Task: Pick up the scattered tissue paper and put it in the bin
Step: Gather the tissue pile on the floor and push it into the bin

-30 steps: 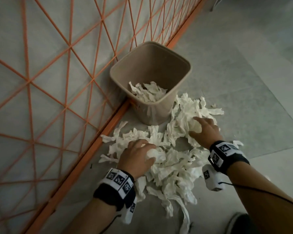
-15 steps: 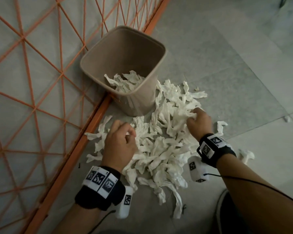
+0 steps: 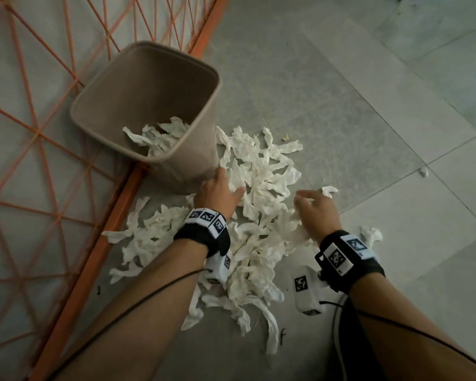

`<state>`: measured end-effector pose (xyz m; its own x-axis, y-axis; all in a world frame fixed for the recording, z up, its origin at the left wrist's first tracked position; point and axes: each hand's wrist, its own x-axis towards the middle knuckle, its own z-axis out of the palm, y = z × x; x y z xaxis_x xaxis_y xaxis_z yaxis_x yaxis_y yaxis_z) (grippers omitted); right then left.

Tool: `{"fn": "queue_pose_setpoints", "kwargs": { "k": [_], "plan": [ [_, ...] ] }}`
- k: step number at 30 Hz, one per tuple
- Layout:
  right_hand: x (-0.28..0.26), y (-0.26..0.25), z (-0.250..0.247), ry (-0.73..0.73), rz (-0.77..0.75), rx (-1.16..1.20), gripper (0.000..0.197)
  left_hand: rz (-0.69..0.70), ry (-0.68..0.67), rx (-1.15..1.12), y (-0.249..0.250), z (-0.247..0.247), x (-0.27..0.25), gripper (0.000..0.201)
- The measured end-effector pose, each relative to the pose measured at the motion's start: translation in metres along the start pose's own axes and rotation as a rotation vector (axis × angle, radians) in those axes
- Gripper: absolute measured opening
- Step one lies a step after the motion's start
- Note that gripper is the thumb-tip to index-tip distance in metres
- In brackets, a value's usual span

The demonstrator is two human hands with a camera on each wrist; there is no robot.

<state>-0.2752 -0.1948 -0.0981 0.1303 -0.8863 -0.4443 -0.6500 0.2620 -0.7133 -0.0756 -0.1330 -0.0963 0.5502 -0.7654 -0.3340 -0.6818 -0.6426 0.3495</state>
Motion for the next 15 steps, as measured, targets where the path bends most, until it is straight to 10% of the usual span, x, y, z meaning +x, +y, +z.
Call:
{"fn": "queue_pose_setpoints", "kwargs": {
  "k": [7,15],
  "plan": [
    [-0.003,0.02,0.018,-0.276,-0.041,-0.239,0.07,0.027,0.053,-0.231,-0.006,-0.001,-0.001,0.021],
    [-0.014,0.023,0.037,-0.232,-0.001,-0.279,0.033,0.21,0.229,-0.411,-0.006,-0.041,-0.035,0.023]
  ]
}}
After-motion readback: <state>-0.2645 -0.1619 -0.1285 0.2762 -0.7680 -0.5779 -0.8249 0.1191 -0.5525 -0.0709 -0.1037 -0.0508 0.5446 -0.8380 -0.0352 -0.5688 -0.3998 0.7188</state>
